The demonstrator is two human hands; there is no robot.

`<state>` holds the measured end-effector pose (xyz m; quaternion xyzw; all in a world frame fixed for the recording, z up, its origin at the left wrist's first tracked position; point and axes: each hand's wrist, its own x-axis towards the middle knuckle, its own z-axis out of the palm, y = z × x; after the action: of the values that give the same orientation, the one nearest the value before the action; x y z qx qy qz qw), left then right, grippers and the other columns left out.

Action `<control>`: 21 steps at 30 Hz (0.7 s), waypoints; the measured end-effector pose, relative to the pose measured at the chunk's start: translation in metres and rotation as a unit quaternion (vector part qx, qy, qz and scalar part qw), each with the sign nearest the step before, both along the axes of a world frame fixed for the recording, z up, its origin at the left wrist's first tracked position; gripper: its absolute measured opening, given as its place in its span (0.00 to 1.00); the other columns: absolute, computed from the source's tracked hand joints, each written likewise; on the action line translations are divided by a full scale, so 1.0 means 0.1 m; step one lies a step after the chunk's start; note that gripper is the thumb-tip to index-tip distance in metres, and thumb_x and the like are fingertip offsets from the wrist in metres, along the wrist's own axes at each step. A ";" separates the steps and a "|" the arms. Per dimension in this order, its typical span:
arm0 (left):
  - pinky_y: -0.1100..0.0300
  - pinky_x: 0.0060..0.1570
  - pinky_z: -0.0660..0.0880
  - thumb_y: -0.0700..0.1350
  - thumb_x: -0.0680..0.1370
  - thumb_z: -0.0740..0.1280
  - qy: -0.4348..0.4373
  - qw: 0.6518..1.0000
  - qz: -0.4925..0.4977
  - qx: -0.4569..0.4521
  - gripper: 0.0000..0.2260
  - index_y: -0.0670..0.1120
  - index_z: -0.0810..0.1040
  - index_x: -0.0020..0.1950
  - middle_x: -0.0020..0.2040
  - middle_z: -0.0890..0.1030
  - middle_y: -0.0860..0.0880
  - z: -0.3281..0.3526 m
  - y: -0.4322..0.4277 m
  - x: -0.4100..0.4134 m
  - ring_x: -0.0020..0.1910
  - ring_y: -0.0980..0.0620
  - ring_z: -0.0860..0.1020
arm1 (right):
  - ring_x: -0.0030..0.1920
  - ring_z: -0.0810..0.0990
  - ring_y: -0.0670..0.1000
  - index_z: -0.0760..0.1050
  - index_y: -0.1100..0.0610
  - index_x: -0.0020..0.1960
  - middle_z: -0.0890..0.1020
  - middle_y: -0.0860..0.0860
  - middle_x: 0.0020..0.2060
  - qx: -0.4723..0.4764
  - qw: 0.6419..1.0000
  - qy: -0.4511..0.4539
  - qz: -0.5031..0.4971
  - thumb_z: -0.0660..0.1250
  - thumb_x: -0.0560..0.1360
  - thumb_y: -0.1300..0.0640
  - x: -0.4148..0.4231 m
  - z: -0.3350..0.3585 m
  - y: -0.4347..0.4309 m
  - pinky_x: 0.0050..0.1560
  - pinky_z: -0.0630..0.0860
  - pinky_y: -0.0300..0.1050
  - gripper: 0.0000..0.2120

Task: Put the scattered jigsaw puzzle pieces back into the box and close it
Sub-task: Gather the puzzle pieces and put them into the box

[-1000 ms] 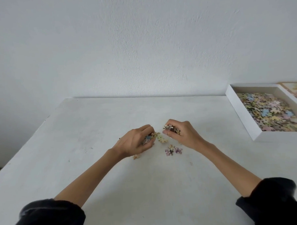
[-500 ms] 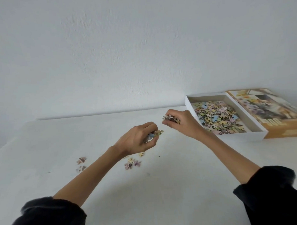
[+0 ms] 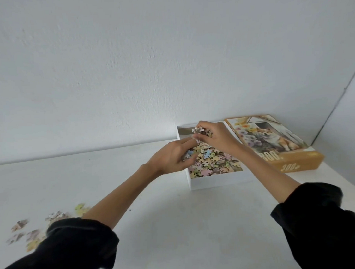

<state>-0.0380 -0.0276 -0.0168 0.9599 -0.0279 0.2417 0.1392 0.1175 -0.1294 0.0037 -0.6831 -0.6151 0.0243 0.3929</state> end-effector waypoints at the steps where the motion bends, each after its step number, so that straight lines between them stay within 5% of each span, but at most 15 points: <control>1: 0.62 0.31 0.62 0.49 0.76 0.58 0.001 1.000 -0.002 0.005 0.12 0.39 0.70 0.45 0.38 0.71 0.49 -0.01 -0.02 0.10 0.32 0.52 0.66 | 0.21 0.65 0.44 0.76 0.62 0.48 0.76 0.51 0.27 -0.001 1.000 -0.001 -0.004 0.68 0.73 0.54 0.07 0.00 -0.01 0.25 0.59 0.33 0.11; 6: 0.64 0.32 0.56 0.47 0.76 0.59 -0.001 1.000 0.005 -0.009 0.11 0.39 0.70 0.42 0.35 0.67 0.49 -0.12 -0.10 0.53 0.32 0.55 0.61 | 0.24 0.70 0.41 0.76 0.61 0.45 0.72 0.43 0.26 -0.006 1.000 0.001 -0.019 0.67 0.74 0.53 0.46 -0.15 0.00 0.27 0.62 0.32 0.10; 10: 0.60 0.32 0.62 0.49 0.77 0.63 0.041 0.994 0.099 0.017 0.10 0.41 0.71 0.45 0.40 0.74 0.47 -0.41 -0.08 0.72 0.33 0.50 0.68 | 0.26 0.67 0.41 0.76 0.60 0.52 0.71 0.44 0.26 -0.046 0.989 -0.019 -0.138 0.65 0.75 0.48 0.66 -0.46 0.13 0.26 0.61 0.35 0.15; 15: 0.62 0.35 0.66 0.52 0.75 0.65 0.061 0.988 0.141 0.025 0.10 0.47 0.75 0.52 0.50 0.76 0.50 -0.49 -0.03 0.76 0.45 0.52 0.76 | 0.43 0.77 0.51 0.77 0.58 0.50 0.80 0.53 0.42 -0.079 0.987 -0.002 -0.142 0.68 0.72 0.47 0.79 -0.76 0.18 0.44 0.75 0.49 0.15; 21: 0.67 0.37 0.63 0.50 0.77 0.64 0.079 0.990 0.118 0.005 0.09 0.45 0.78 0.50 0.50 0.77 0.48 -0.51 -0.04 0.83 0.47 0.53 0.73 | 0.55 0.72 0.52 0.77 0.52 0.49 0.79 0.51 0.49 -0.078 0.987 0.000 -0.139 0.63 0.74 0.44 0.83 -0.77 0.19 0.54 0.67 0.47 0.13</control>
<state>0.0450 -0.0317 -0.0678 0.9732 0.0959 0.1800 0.1068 0.2004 -0.1099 -0.0736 -0.7904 -0.5103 0.0174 0.3384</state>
